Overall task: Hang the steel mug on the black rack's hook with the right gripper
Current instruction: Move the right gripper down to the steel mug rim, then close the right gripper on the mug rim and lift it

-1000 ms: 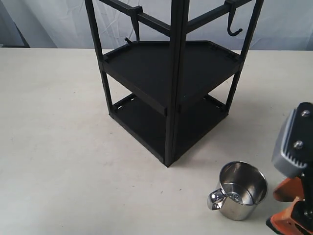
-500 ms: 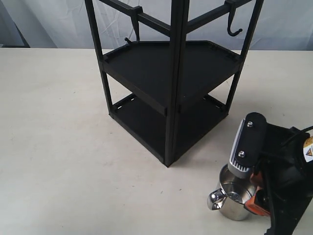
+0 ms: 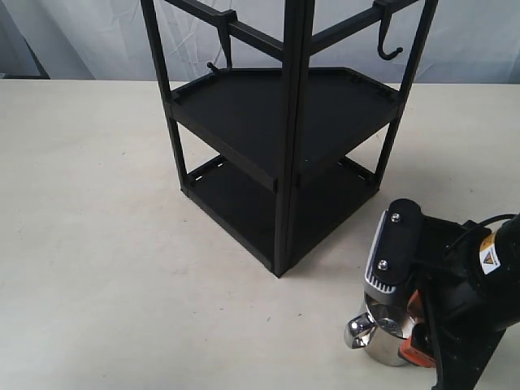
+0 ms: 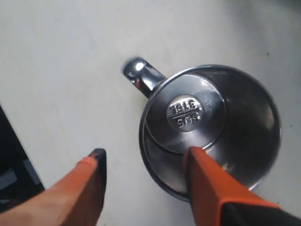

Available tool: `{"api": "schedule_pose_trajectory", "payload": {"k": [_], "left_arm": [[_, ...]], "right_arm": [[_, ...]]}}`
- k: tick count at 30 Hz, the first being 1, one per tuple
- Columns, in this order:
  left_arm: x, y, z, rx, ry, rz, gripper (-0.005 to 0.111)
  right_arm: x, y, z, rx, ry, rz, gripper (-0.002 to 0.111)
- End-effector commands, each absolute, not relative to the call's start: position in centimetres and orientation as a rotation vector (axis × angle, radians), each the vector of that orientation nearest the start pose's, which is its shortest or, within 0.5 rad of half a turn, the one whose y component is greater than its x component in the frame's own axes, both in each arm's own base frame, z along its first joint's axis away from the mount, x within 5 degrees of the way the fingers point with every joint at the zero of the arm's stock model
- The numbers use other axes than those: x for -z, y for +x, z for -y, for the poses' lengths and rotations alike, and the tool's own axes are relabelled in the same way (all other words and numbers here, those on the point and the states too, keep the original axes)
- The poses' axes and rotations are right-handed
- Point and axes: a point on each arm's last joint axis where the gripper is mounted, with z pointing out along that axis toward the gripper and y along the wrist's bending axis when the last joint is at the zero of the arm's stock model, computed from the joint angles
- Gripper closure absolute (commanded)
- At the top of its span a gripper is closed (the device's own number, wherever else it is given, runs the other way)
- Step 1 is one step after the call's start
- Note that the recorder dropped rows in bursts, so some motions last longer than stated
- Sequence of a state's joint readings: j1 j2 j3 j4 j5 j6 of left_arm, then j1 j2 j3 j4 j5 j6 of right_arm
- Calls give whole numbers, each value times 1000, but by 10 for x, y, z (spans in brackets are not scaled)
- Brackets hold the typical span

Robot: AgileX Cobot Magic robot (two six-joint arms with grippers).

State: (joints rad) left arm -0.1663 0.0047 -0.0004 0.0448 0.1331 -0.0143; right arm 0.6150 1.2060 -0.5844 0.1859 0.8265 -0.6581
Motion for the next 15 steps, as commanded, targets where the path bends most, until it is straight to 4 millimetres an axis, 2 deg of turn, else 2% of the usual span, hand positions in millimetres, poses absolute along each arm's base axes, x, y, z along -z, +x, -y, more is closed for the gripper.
{"api": "schedule_pose_trajectory", "payload": {"k": [1, 4, 6, 11, 15], "left_arm": [[-202, 56, 9, 105, 156, -1605, 105], [-202, 56, 9, 105, 156, -1605, 105], [-202, 56, 9, 105, 156, -1605, 105], [-202, 56, 9, 105, 156, -1605, 105], [-202, 56, 9, 105, 156, -1605, 105]], "right_arm": [[-194, 146, -116, -158, -1655, -2454, 58], [-188, 152, -116, -109, -1639, -2465, 58], [-184, 155, -116, -86, -1637, -2481, 64], [-177, 158, -119, -104, -1599, -2524, 109], [-172, 159, -123, -148, -1560, -2554, 108]]}}
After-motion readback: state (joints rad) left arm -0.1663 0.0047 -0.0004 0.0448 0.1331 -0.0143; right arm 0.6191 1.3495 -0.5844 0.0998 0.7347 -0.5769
